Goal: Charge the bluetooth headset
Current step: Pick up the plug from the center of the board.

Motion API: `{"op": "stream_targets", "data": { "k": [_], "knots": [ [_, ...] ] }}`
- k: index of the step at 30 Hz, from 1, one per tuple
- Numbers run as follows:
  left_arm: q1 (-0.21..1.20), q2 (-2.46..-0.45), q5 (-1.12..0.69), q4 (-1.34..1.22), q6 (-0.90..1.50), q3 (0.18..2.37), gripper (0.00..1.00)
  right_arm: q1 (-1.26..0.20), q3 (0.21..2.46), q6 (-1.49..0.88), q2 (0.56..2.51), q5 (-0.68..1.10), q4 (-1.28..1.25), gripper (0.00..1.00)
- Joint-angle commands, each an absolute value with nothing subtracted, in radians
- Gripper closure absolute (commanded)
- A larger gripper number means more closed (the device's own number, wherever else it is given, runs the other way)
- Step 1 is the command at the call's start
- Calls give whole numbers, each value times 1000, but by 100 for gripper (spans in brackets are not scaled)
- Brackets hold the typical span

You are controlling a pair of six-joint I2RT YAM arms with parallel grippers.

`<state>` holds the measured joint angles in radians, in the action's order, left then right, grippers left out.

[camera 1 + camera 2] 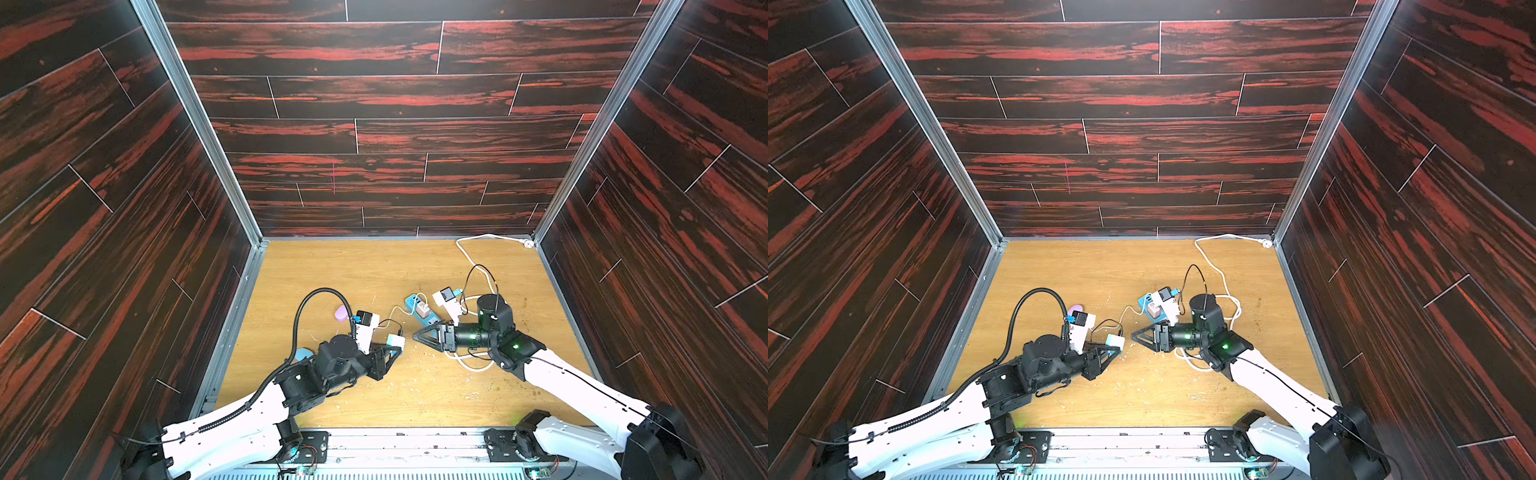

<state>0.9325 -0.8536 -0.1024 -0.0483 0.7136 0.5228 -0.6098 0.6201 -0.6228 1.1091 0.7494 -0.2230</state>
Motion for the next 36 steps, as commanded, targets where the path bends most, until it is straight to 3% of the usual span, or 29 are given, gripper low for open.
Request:
{"op": "stream_targets", "data": {
  "k": [1,15,30,36],
  "knots": [
    [913,-834,-215,-98,693,511,85,-605,598,-588,1120,888,-354,49],
    [881,-866,-395,-232,739,500,86,-615,561,-692,1196,1017,-606,45],
    [881,-898,-453,-272,758,503,87,-653,556,-738,1213,1086,-699,59],
    [879,-872,-445,-265,755,496,87,-660,557,-734,1212,1125,-688,58]
  ]
}}
